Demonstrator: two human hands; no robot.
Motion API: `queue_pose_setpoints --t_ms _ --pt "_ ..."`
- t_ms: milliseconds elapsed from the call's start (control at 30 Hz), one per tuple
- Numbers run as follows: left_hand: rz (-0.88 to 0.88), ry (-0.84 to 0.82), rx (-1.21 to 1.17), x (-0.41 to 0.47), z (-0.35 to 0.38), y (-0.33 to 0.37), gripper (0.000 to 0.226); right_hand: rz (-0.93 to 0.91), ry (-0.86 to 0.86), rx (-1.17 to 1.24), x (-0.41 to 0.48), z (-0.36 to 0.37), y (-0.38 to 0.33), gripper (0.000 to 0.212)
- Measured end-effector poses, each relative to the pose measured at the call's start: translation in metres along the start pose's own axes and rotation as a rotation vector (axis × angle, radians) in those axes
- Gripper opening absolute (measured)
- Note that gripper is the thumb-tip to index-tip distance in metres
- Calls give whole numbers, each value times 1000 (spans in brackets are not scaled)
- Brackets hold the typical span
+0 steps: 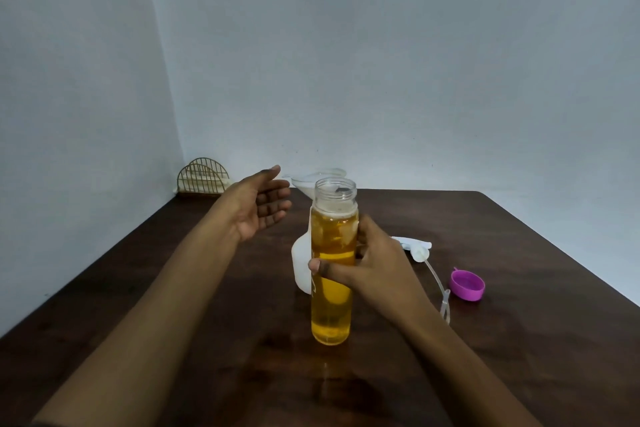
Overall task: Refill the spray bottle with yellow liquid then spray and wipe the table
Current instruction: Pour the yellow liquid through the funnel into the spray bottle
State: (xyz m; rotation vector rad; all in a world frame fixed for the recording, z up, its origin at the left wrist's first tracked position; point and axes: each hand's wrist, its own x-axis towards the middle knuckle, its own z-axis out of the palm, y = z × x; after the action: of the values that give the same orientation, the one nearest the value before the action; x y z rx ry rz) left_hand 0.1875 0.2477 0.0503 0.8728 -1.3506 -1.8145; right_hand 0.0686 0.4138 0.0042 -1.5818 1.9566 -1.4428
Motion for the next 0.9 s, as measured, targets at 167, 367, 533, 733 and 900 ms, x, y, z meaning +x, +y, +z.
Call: queue_pose_setpoints --t_ms 167,367,533,733,900 --pt "-53 -45 -4 7 -2 6 23 -42 4 -15 17 -40 -27 54" --pt "-40 -65 111 18 -3 16 21 -75 76 -8 48 -86 -45 50" --pt "-35 -98 190 27 -5 21 18 -79 92 -69 74 -100 -38 45" --pt "-60 -166 264 37 -6 31 13 -47 66 -91 102 -97 -17 49" --pt "-60 -217 274 40 -6 33 12 -42 38 -114 116 -90 -7 53"
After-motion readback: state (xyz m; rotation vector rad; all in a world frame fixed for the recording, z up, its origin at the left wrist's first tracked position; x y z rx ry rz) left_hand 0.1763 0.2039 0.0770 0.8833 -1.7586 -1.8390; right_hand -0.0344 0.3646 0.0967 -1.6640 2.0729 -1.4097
